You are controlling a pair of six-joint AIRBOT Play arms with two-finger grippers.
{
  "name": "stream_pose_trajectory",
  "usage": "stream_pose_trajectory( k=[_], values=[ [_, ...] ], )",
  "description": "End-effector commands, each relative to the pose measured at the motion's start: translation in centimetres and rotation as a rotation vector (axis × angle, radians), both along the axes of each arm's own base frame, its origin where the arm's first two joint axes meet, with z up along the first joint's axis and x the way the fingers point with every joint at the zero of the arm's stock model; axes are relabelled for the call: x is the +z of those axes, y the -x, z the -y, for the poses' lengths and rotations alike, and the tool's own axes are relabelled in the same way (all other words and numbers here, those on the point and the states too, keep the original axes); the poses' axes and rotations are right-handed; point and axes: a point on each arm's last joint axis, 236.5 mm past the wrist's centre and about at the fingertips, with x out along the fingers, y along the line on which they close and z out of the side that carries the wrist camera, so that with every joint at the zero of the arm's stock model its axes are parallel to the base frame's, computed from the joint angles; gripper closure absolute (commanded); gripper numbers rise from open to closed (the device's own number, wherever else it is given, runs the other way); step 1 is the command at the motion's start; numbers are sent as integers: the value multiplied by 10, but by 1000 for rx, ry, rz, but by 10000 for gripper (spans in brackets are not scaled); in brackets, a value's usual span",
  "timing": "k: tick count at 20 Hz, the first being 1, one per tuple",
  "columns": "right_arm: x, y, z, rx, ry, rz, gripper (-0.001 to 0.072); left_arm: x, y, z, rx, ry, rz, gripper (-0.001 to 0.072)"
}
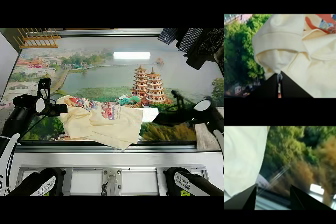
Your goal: Fold the clothes and pants, and hang the long-sleeved shirts on hangers.
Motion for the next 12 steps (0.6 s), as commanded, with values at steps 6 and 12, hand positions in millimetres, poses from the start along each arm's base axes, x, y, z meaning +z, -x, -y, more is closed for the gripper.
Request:
stream_pose_trajectory(
  k=[6, 12],
  values=[
    [-50, 60, -91, 120, -20, -94, 284, -3, -6, 0, 1, 8, 19, 701],
    [-50, 63, -110, 154, -17, -64, 284, -2, -7, 0, 1, 8, 23, 701]
  ],
)
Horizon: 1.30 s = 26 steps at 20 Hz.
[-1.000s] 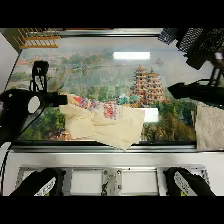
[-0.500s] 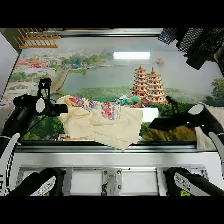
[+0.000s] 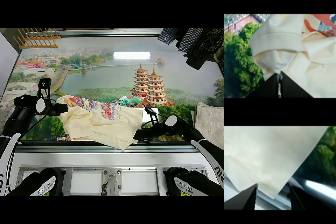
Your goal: Fold the clothes and pants, and hang the long-sleeved shirts on hangers.
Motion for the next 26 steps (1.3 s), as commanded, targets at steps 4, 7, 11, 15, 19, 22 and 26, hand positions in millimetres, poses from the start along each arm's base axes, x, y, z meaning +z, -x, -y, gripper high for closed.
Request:
stream_pose_trajectory(
  k=[4, 7, 11, 15, 19, 22, 26],
  values=[
    [-1, 1, -8, 7, 0, 15, 286, 0, -2, 0, 1, 3, 7, 701],
    [-1, 0, -8, 7, 0, 16, 562, 0, -2, 0, 1, 3, 7, 701],
    [28, -28, 2, 1, 0, 111, 704, 18, -8, -3, -2, -6, 52, 701],
    [159, -115, 69, -51, 129, 488, 705, 133, -31, -11, -2, 7, 350, 701],
    [375, -157, 136, -234, 232, 1014, 705, 275, -9, 5, -10, 124, 693, 701],
    [520, -135, 163, -367, 274, 1387, 705, 358, 36, 23, -44, 249, 902, 701],
    [624, -80, 168, -483, 266, 1721, 704, 415, 99, 28, -89, 299, 1089, 701]
  ],
)
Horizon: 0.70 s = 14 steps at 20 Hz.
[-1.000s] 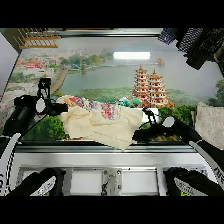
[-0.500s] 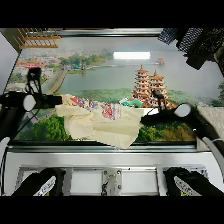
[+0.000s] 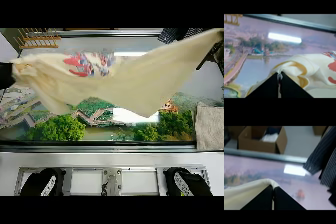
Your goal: Fold the clothes and pants, and hang the long-sleeved shirts on hangers.
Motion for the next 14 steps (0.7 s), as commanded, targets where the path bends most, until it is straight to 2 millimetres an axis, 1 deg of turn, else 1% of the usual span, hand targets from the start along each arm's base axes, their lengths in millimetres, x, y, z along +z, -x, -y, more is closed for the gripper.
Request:
stream_pose_trajectory(
  k=[1, 3, 5, 6, 7, 8, 9, 10, 11, 12, 13, 14],
  values=[
    [98, 57, 11, -81, 12, 320, 705, 53, 61, 10, -63, 49, 179, 701],
    [109, 72, 10, -86, 14, 364, 705, 64, 85, 18, -112, 68, 227, 701],
    [112, 79, 8, -85, 15, 375, 705, 71, 103, 30, -181, 115, 247, 701],
    [114, 81, 8, -85, 16, 381, 705, 71, 109, 36, -213, 137, 243, 701],
    [113, 81, 7, -84, 16, 379, 705, 66, 111, 41, -238, 158, 218, 701],
    [111, 81, 8, -86, 23, 370, 705, 55, 111, 47, -261, 182, 160, 702],
    [106, 79, 9, -92, 36, 349, 705, 38, 108, 54, -277, 196, 73, 702],
    [96, 76, 7, -84, 47, 306, 706, 15, 104, 60, -282, 204, -38, 702],
    [79, 70, 5, -72, 45, 236, 706, -17, 99, 66, -277, 197, -186, 702],
    [58, 62, 5, -62, 25, 146, 706, -48, 95, 70, -258, 182, -340, 702],
    [29, 49, 5, -52, 5, 26, 706, -83, 89, 73, -229, 147, -501, 701],
    [-2, 35, 5, -39, -12, -98, 706, -112, 81, 76, -211, 110, -619, 701]
  ],
)
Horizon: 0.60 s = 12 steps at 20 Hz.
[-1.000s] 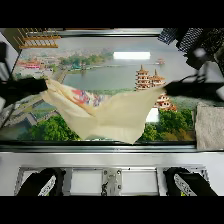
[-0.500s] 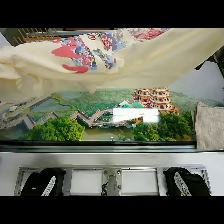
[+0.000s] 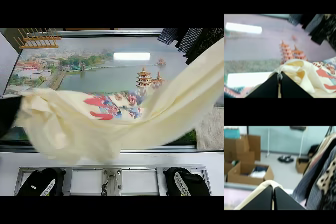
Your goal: Fold the clothes and pants, and hang the long-sleeved shirts on hangers.
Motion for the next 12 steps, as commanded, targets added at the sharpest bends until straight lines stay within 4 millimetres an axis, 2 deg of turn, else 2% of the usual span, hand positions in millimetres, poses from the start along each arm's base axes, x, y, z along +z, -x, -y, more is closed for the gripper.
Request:
stream_pose_trajectory(
  k=[1, 3, 5, 7, 9, 10, 11, 12],
  values=[
    [-99, -39, 0, 31, -65, -399, 706, -108, -12, 11, 9, -141, -452, 702],
    [-171, -76, 5, 54, -83, -649, 706, -170, -51, 20, 26, -211, -560, 701],
    [-233, -125, 19, 31, -94, -799, 706, -221, -109, 21, 35, -319, -529, 701],
    [-278, -181, 34, -4, -96, -817, 706, -254, -176, 23, 19, -366, -445, 701],
    [-307, -225, 42, -27, -120, -785, 703, -273, -233, 11, 75, -354, -433, 701],
    [-315, -240, 43, -31, -137, -763, 680, -279, -256, 0, 113, -341, -442, 701],
    [-320, -252, 43, -29, -166, -741, 489, -283, -275, -16, 157, -326, -460, 641],
    [-322, -259, 41, -23, -191, -730, 205, -286, -286, -28, 194, -297, -490, 309]
  ],
)
